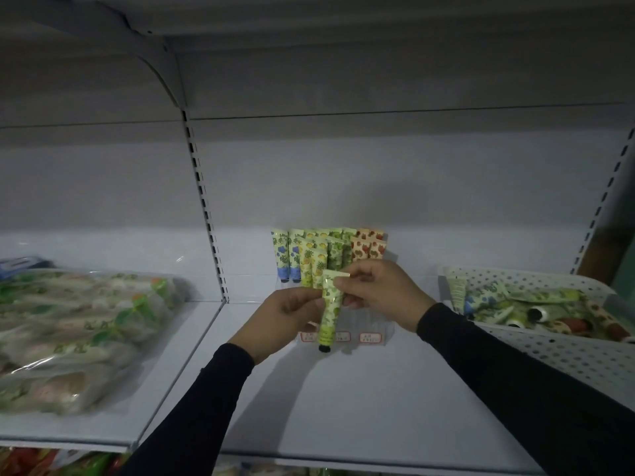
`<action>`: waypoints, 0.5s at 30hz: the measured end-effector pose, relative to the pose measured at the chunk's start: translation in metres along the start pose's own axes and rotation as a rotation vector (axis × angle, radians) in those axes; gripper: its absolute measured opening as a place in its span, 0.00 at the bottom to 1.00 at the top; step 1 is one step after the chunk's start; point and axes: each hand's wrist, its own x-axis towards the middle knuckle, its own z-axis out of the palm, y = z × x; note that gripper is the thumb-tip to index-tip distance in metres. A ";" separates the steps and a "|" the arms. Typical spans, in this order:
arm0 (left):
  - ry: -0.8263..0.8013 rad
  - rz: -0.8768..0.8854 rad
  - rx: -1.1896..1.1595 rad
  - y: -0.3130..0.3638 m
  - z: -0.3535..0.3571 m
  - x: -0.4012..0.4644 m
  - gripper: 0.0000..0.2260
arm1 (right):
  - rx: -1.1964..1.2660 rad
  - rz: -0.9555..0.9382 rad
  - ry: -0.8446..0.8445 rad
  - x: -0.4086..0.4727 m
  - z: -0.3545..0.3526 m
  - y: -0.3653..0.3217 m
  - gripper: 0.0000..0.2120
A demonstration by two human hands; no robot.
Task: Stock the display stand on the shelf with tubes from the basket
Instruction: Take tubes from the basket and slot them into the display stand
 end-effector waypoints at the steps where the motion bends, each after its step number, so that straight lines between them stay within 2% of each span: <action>1: 0.103 -0.002 0.045 -0.004 -0.002 0.001 0.07 | -0.013 -0.004 0.038 0.002 -0.003 -0.001 0.11; 4: 0.407 -0.008 0.283 -0.020 -0.013 0.000 0.07 | -0.097 -0.027 0.210 0.008 -0.017 -0.005 0.10; 7: 0.546 -0.040 0.406 -0.036 -0.022 0.000 0.16 | -0.171 -0.091 0.332 0.014 -0.029 -0.009 0.05; 9: 0.518 -0.097 0.504 -0.043 -0.024 0.000 0.24 | -0.264 -0.162 0.410 0.020 -0.035 -0.014 0.06; 12: 0.375 -0.207 0.571 -0.050 -0.023 -0.001 0.34 | -0.356 -0.244 0.468 0.031 -0.040 -0.024 0.08; 15: 0.287 -0.233 0.613 -0.054 -0.019 -0.003 0.36 | -0.518 -0.310 0.491 0.046 -0.042 -0.029 0.14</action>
